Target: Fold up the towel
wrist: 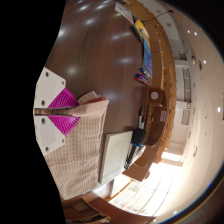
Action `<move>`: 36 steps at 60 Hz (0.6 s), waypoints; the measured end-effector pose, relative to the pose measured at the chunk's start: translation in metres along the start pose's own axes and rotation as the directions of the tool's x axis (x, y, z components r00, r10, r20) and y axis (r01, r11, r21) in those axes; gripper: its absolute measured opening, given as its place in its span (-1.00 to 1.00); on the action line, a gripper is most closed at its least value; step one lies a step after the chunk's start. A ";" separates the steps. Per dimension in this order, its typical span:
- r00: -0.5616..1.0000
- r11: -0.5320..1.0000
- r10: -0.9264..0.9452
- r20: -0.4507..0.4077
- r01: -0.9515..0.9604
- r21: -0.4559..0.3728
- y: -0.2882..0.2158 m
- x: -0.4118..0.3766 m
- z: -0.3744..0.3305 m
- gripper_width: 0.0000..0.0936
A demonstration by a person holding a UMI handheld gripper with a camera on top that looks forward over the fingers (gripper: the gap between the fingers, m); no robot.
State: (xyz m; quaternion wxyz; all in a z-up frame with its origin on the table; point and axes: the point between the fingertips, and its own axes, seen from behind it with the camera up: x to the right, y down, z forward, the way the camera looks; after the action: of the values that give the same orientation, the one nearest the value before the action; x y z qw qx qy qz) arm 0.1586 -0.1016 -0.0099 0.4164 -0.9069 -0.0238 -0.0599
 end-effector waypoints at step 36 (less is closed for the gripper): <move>0.798 0.926 0.334 0.501 -0.378 -0.016 -0.082 -0.062 -0.155 -0.89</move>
State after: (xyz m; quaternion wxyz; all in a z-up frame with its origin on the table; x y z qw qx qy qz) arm 0.0760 -0.1650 0.1442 0.4382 -0.8611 0.0388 0.2547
